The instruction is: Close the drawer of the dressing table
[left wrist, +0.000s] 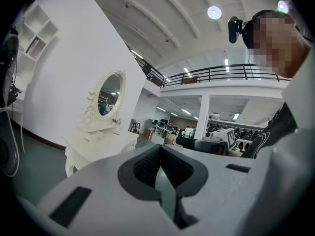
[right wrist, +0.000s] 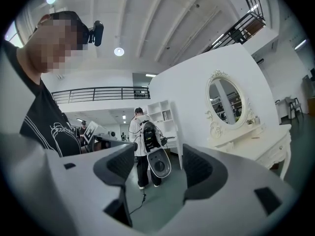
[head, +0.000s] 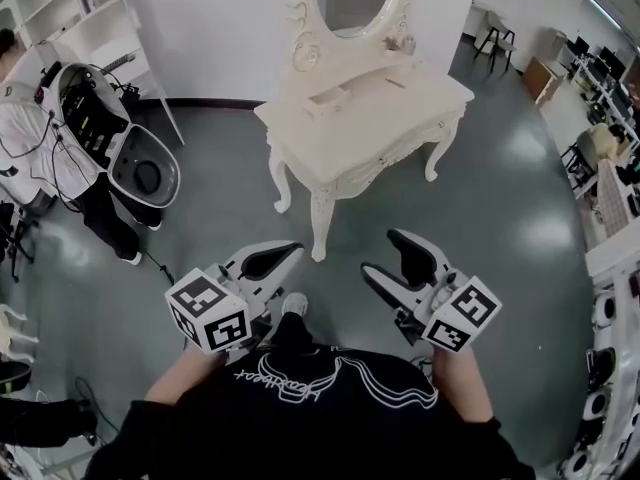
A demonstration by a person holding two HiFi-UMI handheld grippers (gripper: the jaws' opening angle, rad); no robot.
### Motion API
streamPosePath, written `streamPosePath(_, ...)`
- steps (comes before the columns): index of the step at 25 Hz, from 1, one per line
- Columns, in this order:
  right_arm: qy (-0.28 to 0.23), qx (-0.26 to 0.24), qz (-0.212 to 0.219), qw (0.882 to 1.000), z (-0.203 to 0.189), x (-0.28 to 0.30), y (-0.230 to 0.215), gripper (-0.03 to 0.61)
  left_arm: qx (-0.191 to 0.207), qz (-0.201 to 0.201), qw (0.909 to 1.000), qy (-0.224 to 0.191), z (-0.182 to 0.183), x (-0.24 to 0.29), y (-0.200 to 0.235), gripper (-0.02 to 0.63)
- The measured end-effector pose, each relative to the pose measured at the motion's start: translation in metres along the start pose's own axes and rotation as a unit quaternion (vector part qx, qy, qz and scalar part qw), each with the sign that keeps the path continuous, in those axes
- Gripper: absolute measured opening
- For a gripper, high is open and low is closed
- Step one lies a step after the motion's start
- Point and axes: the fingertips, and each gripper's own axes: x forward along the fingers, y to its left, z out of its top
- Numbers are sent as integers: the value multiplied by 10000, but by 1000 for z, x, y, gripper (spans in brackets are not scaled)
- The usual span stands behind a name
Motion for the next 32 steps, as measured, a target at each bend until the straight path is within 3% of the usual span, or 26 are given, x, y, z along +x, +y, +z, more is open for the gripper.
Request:
streamPosePath(14,306,169,-533,9980,-14,46,-65,299,-241,-9,9997,82,3,26,71,3)
streamPosePath(32,721,498,-1133,9897,-26,183,-199,296,-516,-413,9961,589,36,119,251,3)
